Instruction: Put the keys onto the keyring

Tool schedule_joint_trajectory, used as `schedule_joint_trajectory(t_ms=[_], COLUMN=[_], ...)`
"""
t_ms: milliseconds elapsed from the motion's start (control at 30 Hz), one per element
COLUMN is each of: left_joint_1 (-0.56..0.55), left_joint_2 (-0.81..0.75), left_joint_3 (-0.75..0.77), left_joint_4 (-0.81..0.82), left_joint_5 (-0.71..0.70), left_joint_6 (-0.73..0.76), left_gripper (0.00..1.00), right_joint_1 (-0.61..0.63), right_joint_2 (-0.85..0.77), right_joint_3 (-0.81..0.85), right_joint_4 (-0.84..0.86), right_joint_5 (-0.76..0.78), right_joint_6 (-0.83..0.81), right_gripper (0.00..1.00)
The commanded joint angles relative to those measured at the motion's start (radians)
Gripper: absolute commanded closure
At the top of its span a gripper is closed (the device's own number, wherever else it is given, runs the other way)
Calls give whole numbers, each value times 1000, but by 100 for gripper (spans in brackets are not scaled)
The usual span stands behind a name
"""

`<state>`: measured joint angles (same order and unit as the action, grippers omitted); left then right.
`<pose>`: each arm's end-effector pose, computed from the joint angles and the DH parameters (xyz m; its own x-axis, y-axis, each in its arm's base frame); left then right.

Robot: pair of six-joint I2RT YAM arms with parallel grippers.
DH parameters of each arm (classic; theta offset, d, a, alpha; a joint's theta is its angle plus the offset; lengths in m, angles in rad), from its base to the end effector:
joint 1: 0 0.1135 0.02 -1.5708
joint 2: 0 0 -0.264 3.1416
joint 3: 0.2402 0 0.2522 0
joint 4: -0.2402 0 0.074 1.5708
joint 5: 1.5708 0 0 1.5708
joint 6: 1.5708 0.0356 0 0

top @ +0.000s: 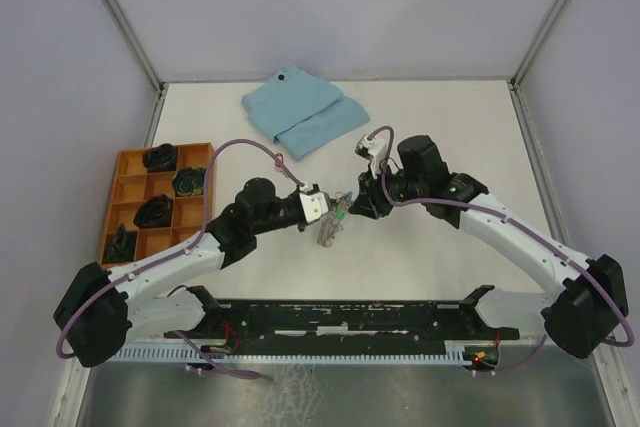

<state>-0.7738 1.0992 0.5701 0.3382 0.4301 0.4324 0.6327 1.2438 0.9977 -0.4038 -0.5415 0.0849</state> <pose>0.1657 -0.1827 0.2567 0.2657 0.2729 -0.9246 0.8995 0.2749 0.3396 0.2074 0.1748 0.2988 -0.5573 -0.3185 -0.7668 -0.7932 0.4772 0.3783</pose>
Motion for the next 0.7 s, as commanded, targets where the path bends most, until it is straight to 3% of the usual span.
schedule_joint_trajectory(t_ms=[0,167,300,533,667], left_joint_1=[-50,-97,-133,-151,-161], left_joint_2=[-29,-5,0,2,9], left_joint_3=[79,140,167,188,199], left_joint_4=[-59,-144,-166,-173,-174], left_joint_5=[-131,-236,-283,-315,-343], left_joint_6=[260,343,374,337,310], left_gripper=[97,97,97,97,97], right_joint_1=[-14,-14,-14,-9,0], right_joint_2=[-84,-126,-127,-127,-118], right_joint_3=[-96,-255,-358,-513,-562], right_joint_4=[210,457,648,1038,1152], right_joint_5=[42,-5,-40,-9,29], right_joint_6=[-3,-20,-28,-60,-97], right_gripper=[62,41,33,34,38])
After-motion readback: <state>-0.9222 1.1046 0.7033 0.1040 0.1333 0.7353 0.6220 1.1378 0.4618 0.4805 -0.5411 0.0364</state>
